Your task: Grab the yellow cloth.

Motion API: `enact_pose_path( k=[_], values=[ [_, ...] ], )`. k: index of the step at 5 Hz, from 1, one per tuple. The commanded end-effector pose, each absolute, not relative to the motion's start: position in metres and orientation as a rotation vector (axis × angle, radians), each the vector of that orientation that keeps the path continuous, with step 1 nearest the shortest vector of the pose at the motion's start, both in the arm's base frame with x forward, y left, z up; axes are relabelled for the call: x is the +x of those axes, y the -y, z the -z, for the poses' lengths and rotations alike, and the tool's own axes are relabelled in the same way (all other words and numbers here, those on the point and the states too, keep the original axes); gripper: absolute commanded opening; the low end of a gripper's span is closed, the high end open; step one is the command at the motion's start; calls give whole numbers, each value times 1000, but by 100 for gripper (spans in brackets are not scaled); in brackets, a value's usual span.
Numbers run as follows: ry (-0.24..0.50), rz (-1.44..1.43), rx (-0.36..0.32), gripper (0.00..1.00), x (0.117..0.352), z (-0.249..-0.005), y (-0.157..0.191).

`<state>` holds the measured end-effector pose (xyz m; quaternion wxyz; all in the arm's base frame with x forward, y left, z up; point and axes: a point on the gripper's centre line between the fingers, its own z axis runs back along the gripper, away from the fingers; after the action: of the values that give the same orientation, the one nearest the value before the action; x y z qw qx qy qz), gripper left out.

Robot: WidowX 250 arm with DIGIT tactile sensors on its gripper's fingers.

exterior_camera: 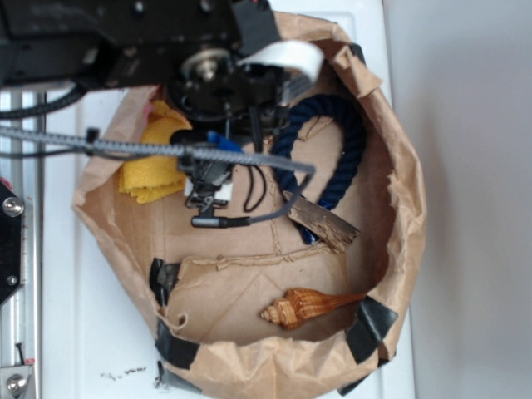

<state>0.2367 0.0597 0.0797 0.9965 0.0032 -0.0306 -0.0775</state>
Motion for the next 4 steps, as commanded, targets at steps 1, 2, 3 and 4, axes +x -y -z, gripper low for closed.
enact_pose_path(
  k=[1, 2, 3, 4],
  values=[
    [83, 164, 68, 100, 246, -53, -73],
    [87, 170, 70, 100, 244, -45, -75],
    [90, 179, 78, 100, 242, -39, -79],
    [109, 154, 75, 0, 241, -35, -83]
  ],
)
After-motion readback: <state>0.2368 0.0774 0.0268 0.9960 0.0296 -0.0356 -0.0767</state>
